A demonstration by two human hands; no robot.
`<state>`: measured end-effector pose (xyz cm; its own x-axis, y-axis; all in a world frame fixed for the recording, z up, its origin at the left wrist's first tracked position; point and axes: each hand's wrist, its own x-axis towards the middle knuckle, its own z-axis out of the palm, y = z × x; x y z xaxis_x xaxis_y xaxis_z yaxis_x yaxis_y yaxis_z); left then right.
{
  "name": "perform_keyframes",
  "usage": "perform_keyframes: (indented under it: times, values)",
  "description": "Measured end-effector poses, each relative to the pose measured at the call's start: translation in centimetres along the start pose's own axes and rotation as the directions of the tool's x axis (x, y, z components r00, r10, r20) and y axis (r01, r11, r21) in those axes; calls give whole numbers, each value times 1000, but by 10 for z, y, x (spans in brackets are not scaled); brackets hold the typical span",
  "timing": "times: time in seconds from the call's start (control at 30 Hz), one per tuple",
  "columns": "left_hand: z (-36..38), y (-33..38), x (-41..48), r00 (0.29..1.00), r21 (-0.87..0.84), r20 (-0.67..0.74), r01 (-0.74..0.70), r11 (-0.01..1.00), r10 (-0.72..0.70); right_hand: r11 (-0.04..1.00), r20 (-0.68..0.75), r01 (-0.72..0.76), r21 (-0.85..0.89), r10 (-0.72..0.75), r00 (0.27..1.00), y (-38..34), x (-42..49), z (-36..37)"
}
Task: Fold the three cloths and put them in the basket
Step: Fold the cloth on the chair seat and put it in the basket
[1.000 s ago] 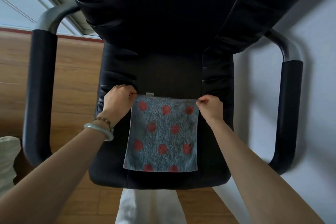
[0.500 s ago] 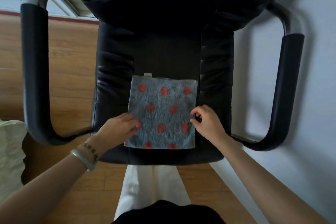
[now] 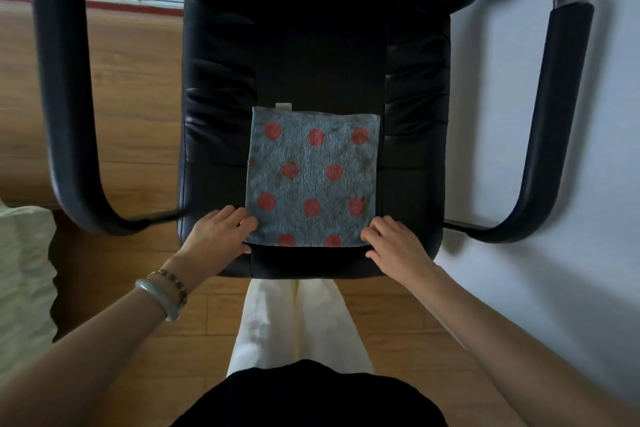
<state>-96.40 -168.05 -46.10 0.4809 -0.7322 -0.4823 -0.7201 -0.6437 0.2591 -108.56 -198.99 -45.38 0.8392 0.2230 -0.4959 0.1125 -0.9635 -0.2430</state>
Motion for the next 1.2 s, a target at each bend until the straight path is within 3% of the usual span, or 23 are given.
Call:
perform_keyframes:
  times: [0.23,0.3,0.4,0.47,0.57,0.73,0.87,1.2]
  values:
    - [-3,-3,1,982,25,-166,-91,996,94,999,-93,48,14,-46,995,4,1,1]
    - [-7,-6,-1,975,-21,-204,-92,996,86,987,-119,-6,158,25,993,7,-2,-4]
    - [-25,-13,-3,980,-232,-188,21,972,-66,882,-139,-162,442,245,959,10,-1,-25]
    - [-42,-17,1,965,-449,-158,118,886,-209,752,-125,-231,618,383,915,12,4,-45]
    - [-63,-27,20,897,-718,-91,242,653,-432,549,-54,-272,790,505,862,20,25,-70]
    - [-79,-42,70,820,-846,-93,234,478,-565,426,-84,-272,863,651,754,40,79,-91]
    - [-79,-64,109,753,-856,-24,324,403,-658,417,-67,-331,847,700,711,58,115,-94]
    - [-76,-68,139,696,-753,-91,420,506,-712,507,-82,-408,759,697,712,78,148,-86]
